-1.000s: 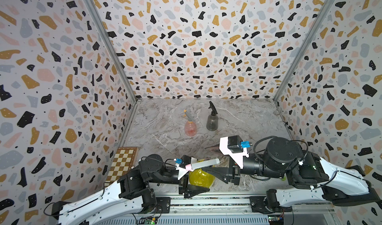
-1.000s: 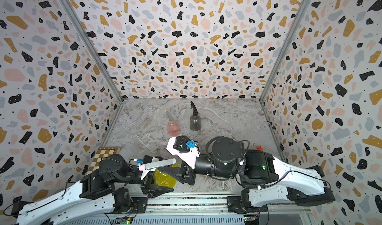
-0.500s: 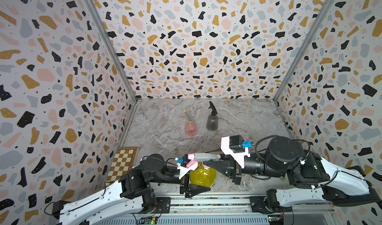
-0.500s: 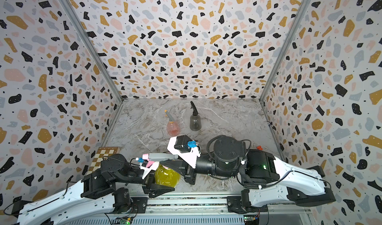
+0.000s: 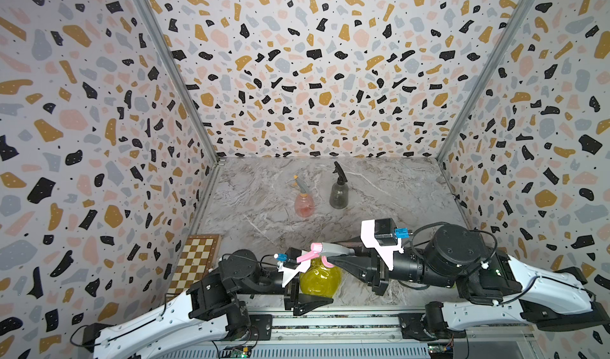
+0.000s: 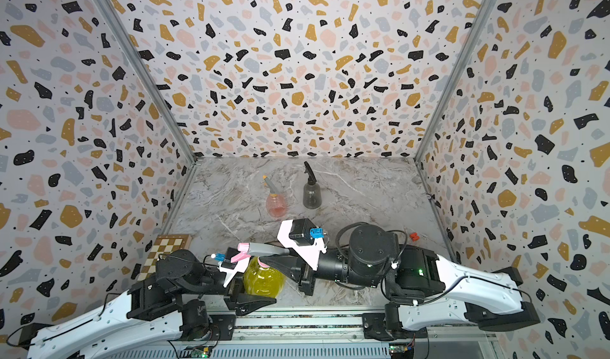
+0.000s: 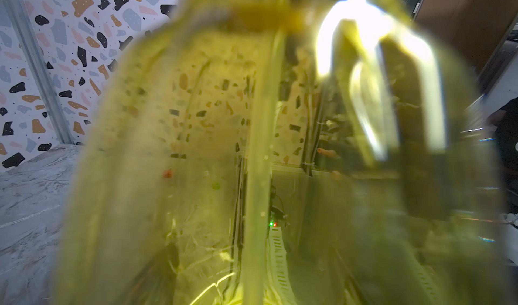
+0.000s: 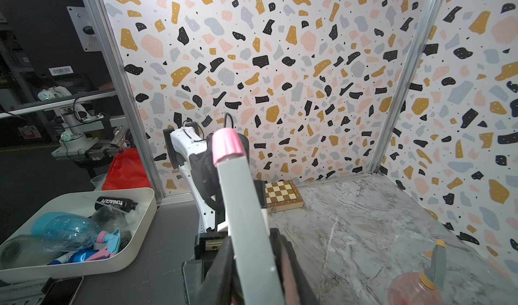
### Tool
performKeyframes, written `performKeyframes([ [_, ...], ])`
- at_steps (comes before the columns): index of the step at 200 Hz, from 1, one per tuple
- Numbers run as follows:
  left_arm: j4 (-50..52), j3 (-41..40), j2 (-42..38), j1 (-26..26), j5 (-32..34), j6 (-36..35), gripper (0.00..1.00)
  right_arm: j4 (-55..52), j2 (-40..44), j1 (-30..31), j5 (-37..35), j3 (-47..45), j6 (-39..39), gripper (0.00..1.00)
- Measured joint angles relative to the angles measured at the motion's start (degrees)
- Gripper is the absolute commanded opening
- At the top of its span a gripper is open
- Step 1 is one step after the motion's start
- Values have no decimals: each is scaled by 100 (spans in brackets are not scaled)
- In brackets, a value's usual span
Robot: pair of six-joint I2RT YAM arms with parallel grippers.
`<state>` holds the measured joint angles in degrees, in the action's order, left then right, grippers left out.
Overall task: Attach spray nozzles to spray bottles
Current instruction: Screw the spray nozzle on the spray bottle.
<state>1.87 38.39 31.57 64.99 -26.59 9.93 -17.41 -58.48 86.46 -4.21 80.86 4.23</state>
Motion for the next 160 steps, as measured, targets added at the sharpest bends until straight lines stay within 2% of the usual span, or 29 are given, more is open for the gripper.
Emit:
performKeyframes([
  [63,142,55,-68,0,24,-125,0,-446,-417,-26,334,588,0,0],
  [92,236,81,-144,0,125,-175,0,-435,-420,-118,413,577,122,0],
  [129,396,81,-229,0,542,-249,0,-251,-387,-284,404,387,452,0],
  [160,433,74,-291,0,1012,-407,0,-61,-417,-243,48,293,649,0],
])
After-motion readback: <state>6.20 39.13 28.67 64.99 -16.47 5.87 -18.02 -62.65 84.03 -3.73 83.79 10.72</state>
